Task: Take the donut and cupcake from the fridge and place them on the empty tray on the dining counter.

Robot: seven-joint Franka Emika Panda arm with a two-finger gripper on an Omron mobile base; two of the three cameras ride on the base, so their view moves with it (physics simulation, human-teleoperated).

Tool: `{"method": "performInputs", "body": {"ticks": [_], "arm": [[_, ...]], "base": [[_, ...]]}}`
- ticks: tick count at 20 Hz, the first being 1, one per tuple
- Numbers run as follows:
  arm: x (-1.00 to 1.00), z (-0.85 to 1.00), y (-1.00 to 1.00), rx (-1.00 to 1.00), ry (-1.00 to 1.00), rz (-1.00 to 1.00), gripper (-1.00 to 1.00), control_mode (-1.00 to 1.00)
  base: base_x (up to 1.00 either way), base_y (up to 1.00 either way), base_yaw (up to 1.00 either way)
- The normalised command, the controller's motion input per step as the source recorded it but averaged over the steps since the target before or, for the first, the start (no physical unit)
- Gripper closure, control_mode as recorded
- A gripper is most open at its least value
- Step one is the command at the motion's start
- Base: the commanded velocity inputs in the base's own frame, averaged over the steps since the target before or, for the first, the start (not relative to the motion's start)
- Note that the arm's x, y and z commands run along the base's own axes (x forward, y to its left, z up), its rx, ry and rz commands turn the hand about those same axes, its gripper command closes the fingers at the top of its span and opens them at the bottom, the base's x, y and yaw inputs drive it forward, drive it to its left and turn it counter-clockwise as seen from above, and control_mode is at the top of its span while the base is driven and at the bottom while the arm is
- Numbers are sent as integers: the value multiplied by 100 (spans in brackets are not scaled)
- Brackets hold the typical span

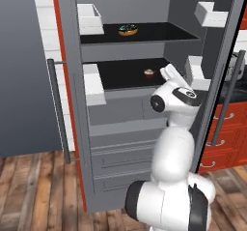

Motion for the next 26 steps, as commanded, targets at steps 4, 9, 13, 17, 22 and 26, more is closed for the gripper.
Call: {"method": "performInputs", "body": {"ticks": [4, 9, 13, 17, 22, 26], "arm": [[50, 0, -23, 0, 0, 0, 100, -100], [26, -16, -5, 2, 2, 0, 100, -100], [0, -27, -35, 2, 15, -4, 100, -100], [5, -36, -40, 1, 25, -2, 100, -100], [-44, -10, -93, 10, 16, -17, 100, -100], [-93, 0, -100, 15, 0, -23, 100, -100]], "base": [[0, 0, 0], [0, 0, 0], [0, 0, 0], [0, 0, 0], [0, 0, 0], [0, 0, 0]]}}
